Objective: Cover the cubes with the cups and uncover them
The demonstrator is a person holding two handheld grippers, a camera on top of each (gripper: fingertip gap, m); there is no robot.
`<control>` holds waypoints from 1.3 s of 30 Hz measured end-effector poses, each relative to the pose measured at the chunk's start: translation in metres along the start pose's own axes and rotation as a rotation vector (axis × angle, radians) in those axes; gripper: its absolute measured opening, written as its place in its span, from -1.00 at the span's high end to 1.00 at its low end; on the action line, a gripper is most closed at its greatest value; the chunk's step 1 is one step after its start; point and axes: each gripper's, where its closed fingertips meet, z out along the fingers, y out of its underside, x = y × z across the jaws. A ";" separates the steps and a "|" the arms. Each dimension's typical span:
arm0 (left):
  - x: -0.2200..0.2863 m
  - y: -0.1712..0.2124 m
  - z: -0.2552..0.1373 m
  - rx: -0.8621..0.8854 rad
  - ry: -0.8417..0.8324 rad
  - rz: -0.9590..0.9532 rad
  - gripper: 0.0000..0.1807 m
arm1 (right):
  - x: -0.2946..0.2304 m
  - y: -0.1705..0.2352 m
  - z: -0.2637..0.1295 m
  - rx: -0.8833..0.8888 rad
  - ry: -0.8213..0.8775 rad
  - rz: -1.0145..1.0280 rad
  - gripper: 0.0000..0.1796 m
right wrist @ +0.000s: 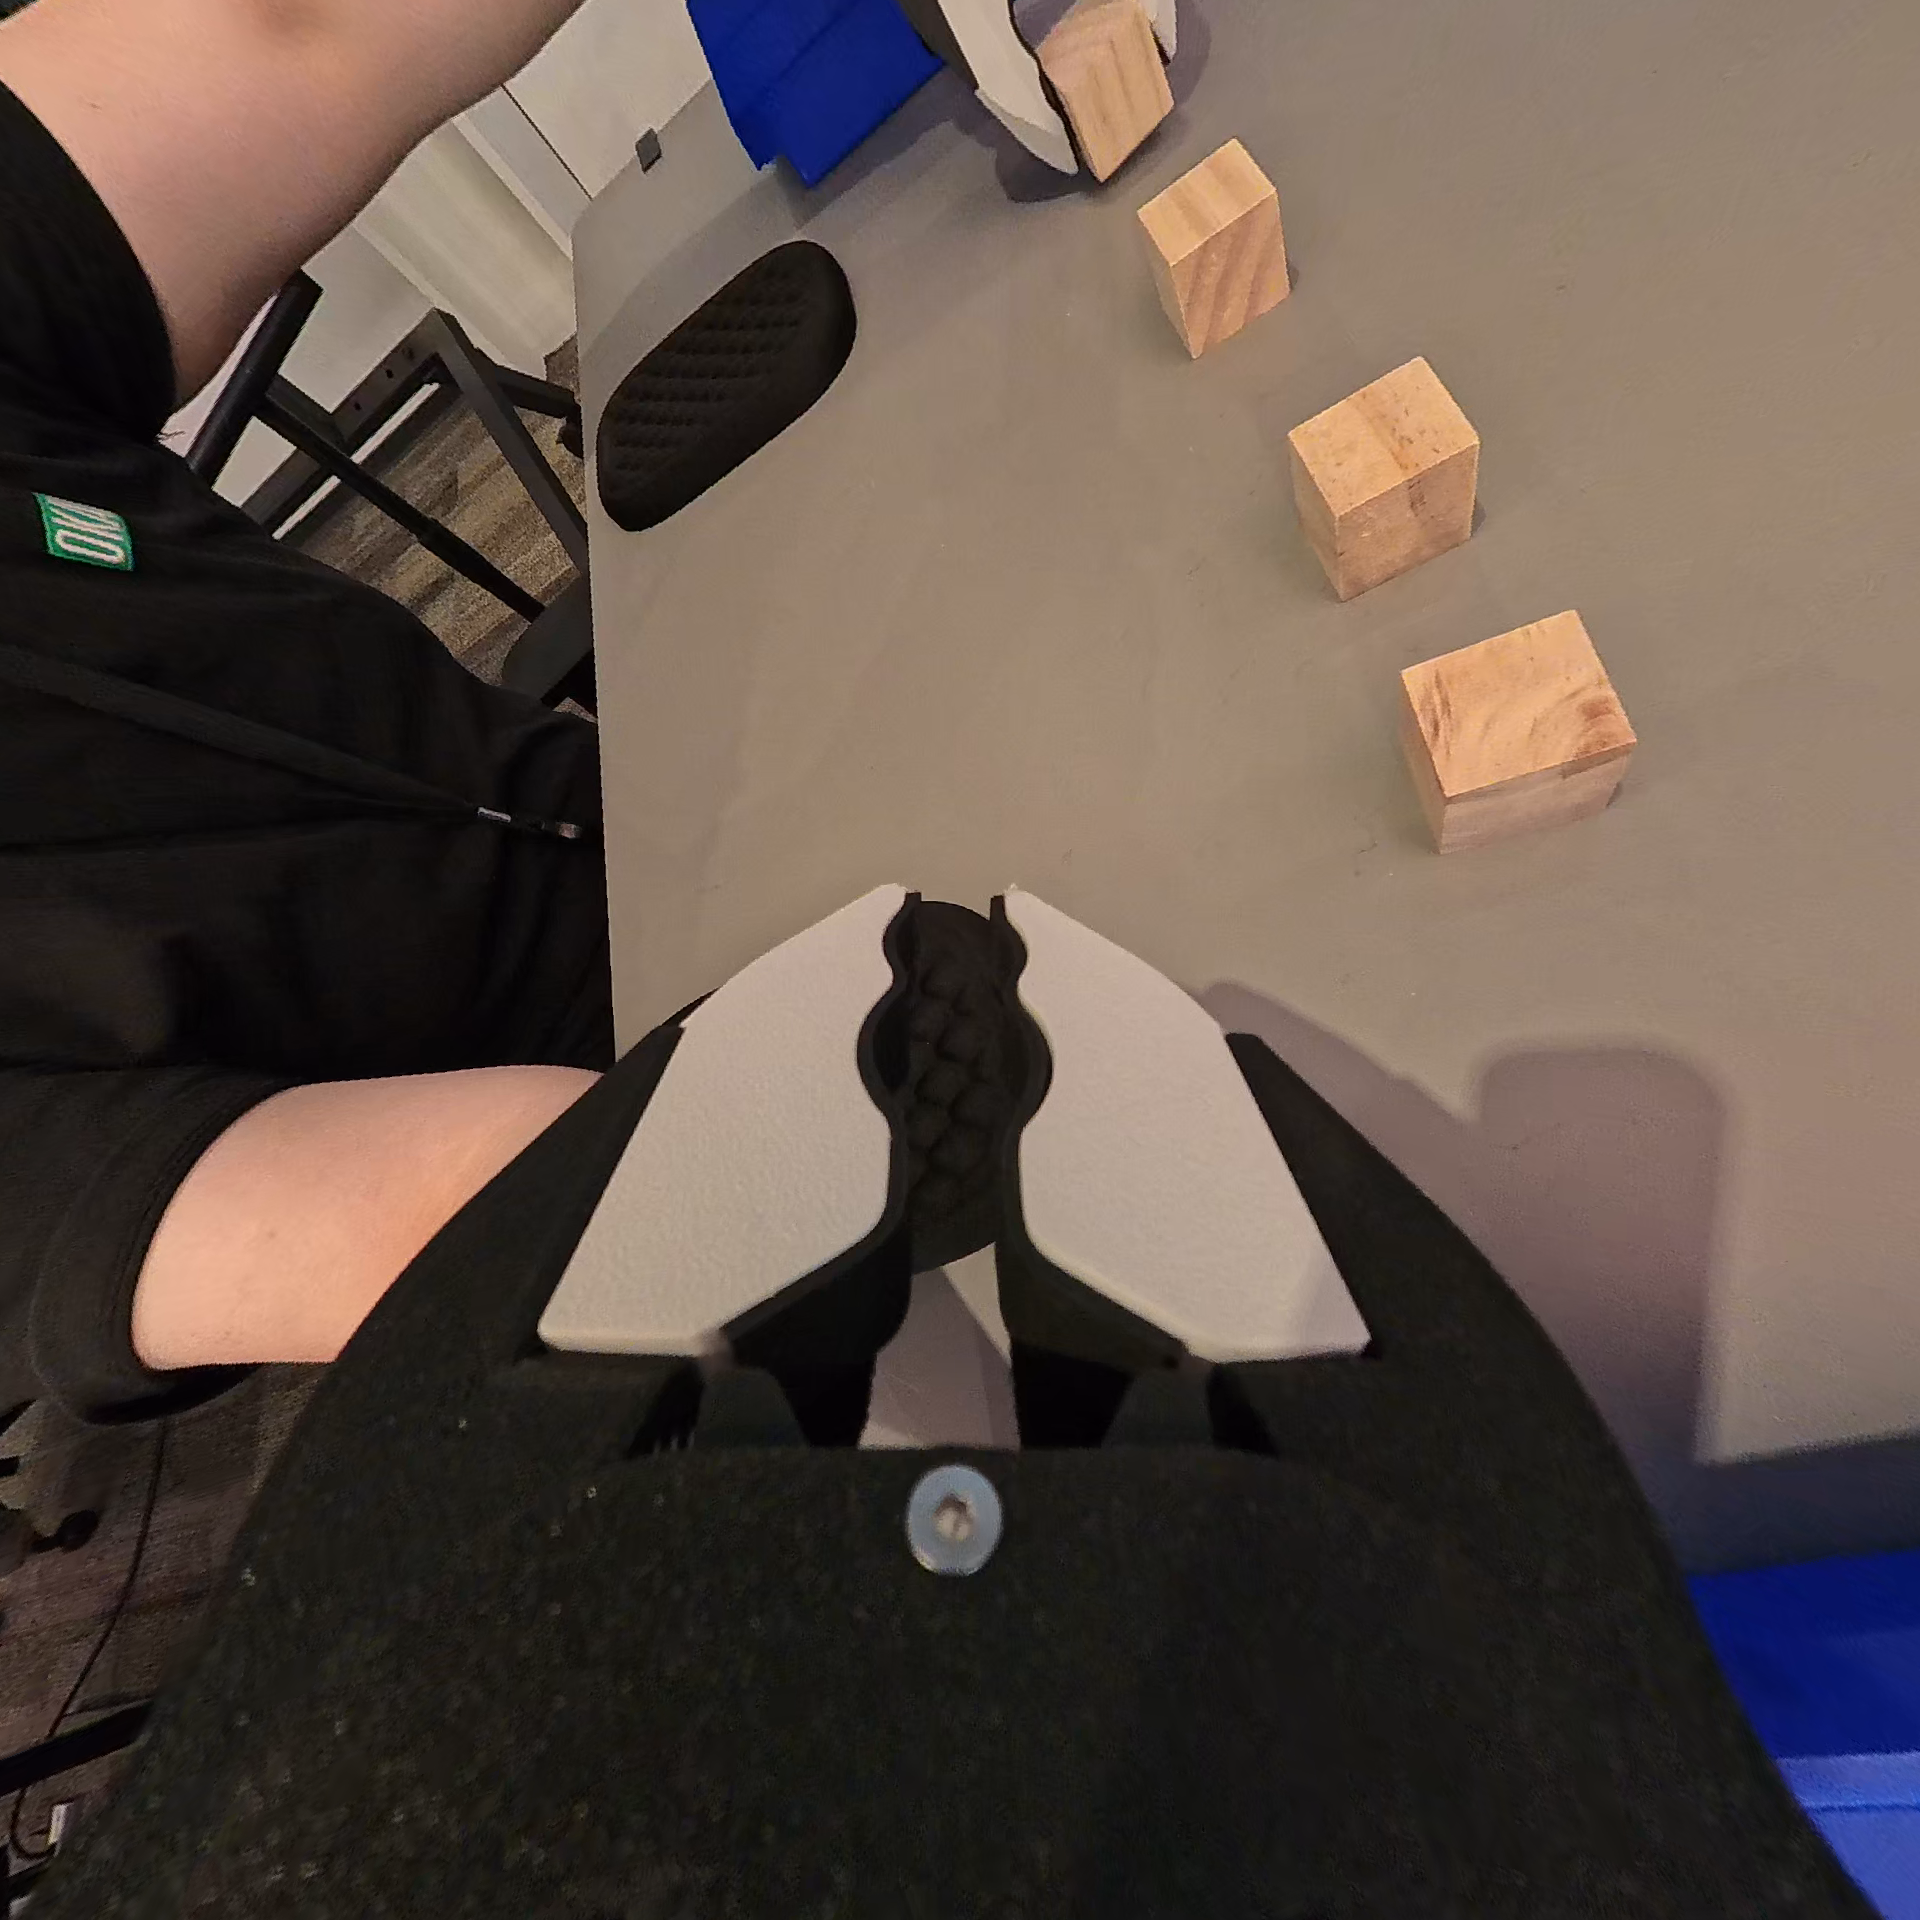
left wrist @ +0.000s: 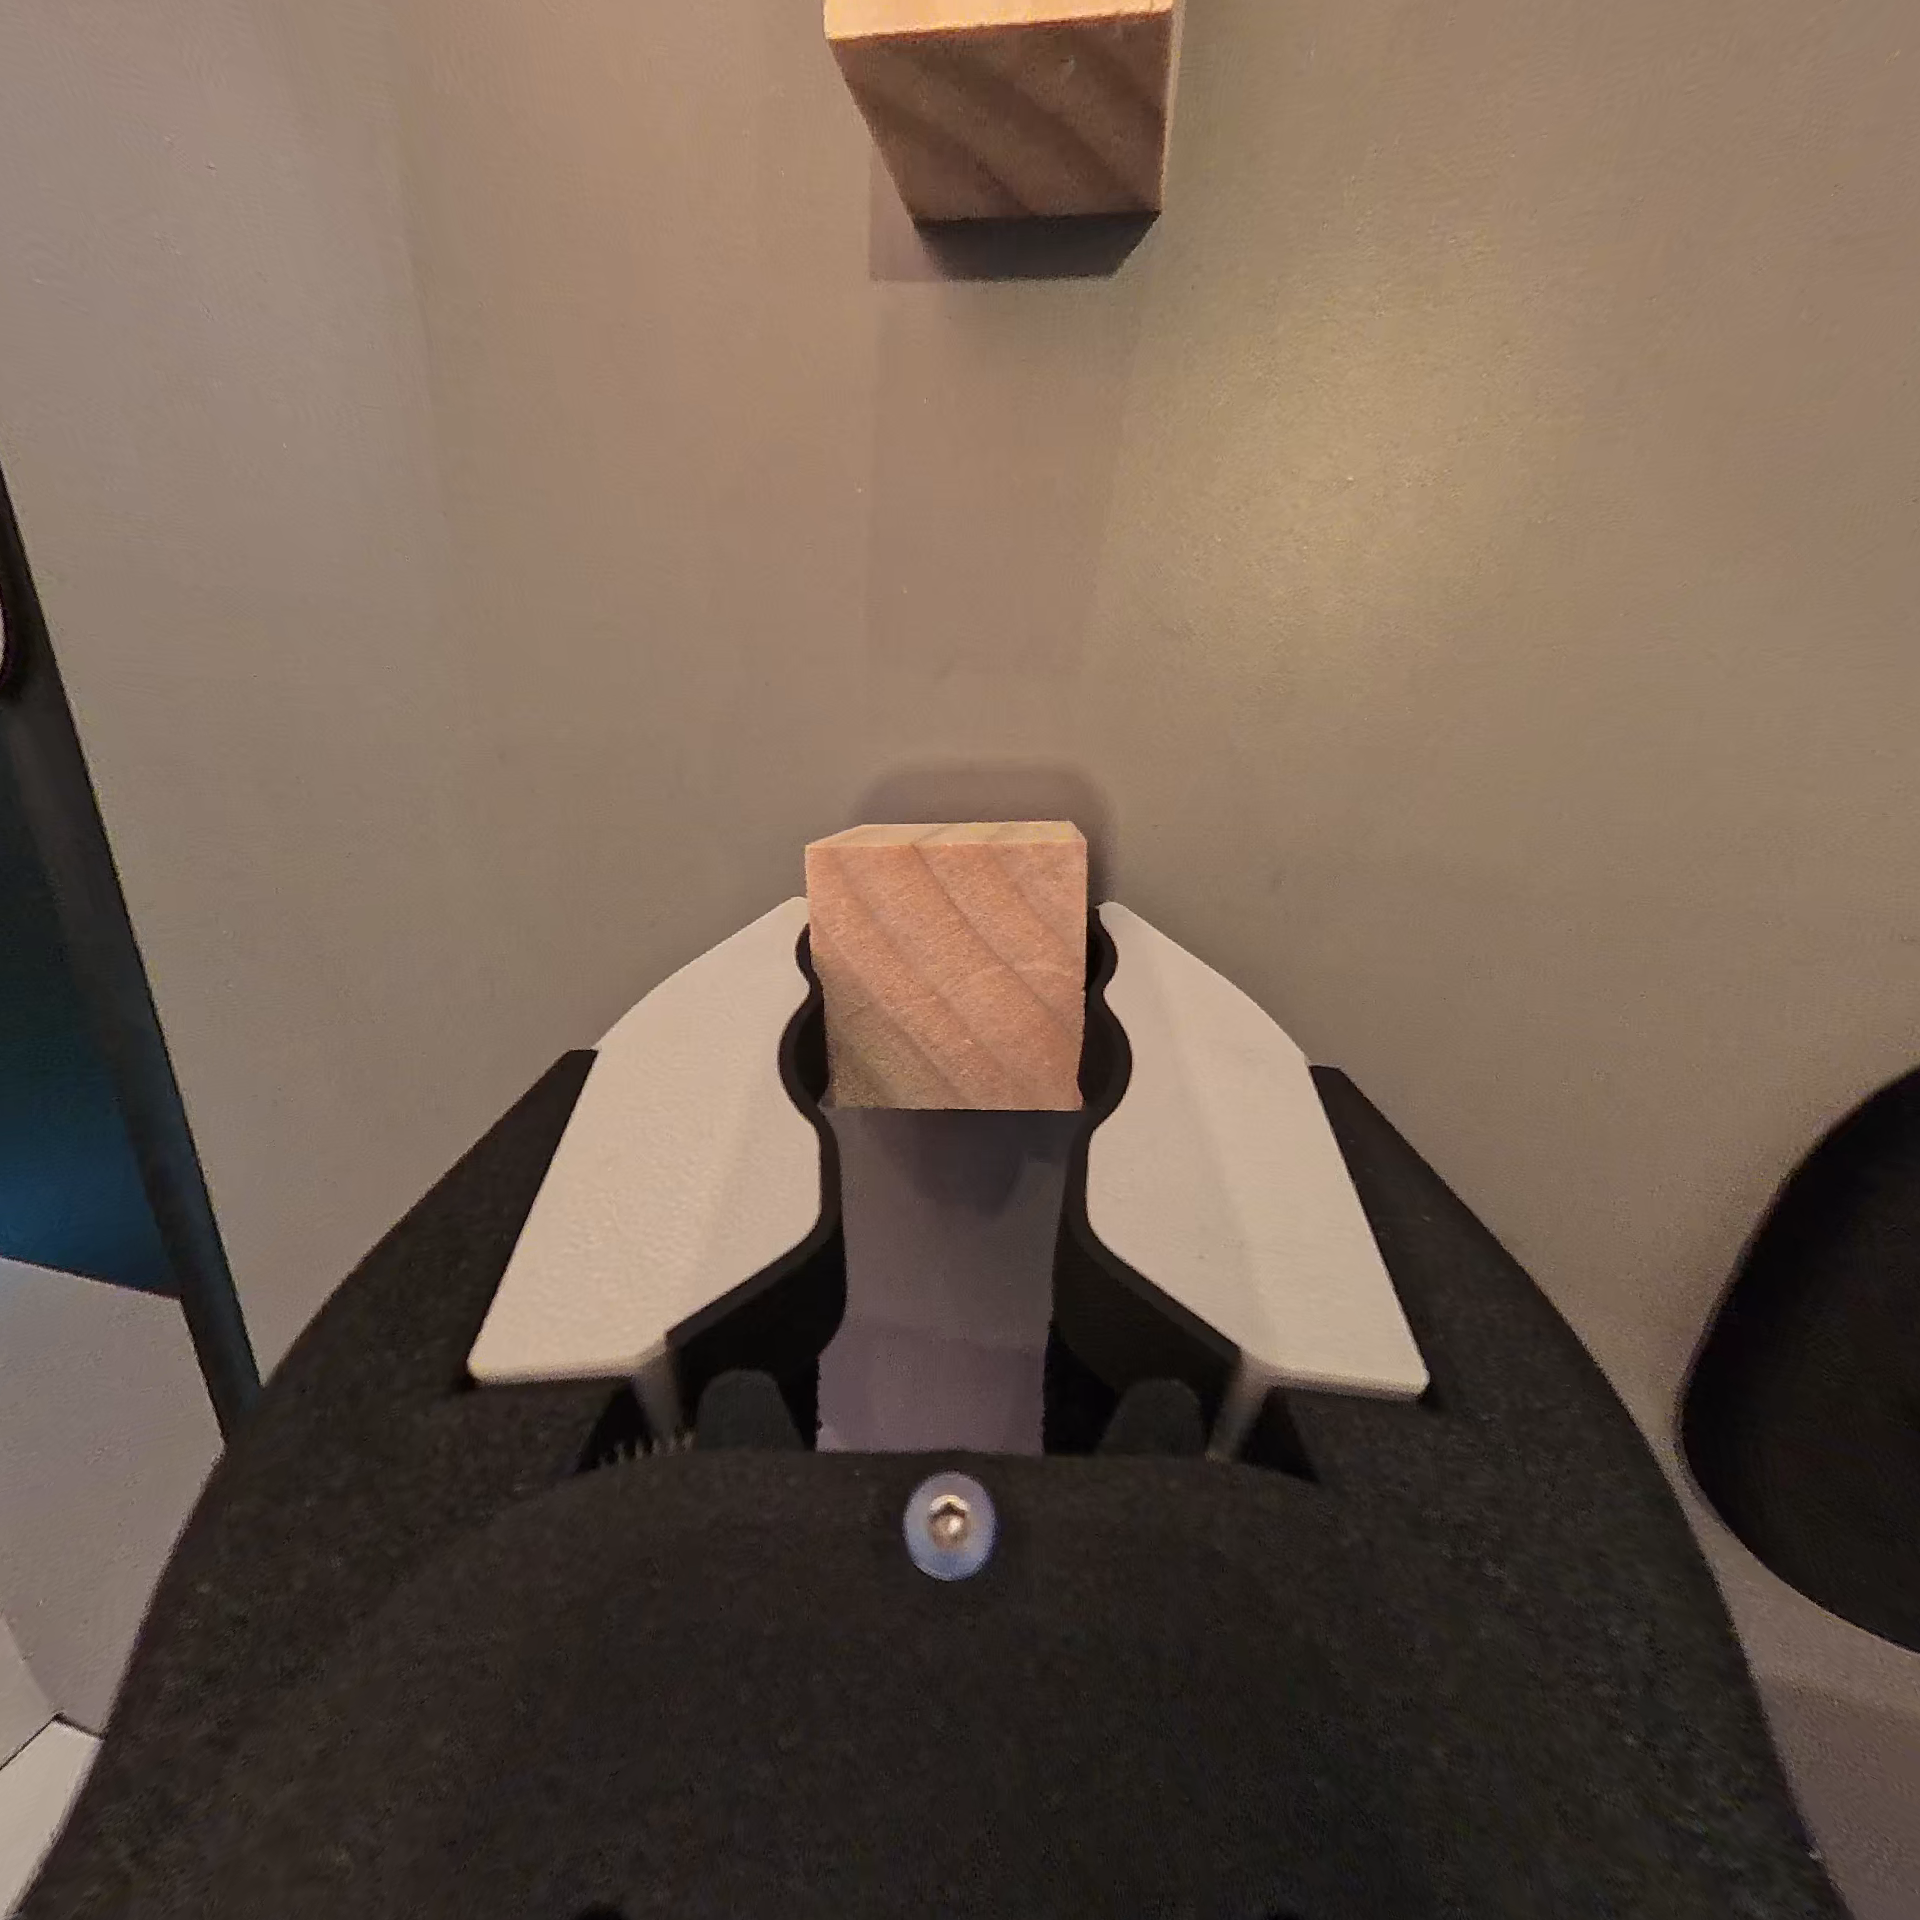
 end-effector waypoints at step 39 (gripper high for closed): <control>-0.016 -0.052 -0.086 0.422 -0.089 -0.133 0.31 | 0.002 0.007 0.001 -0.002 -0.026 0.034 0.86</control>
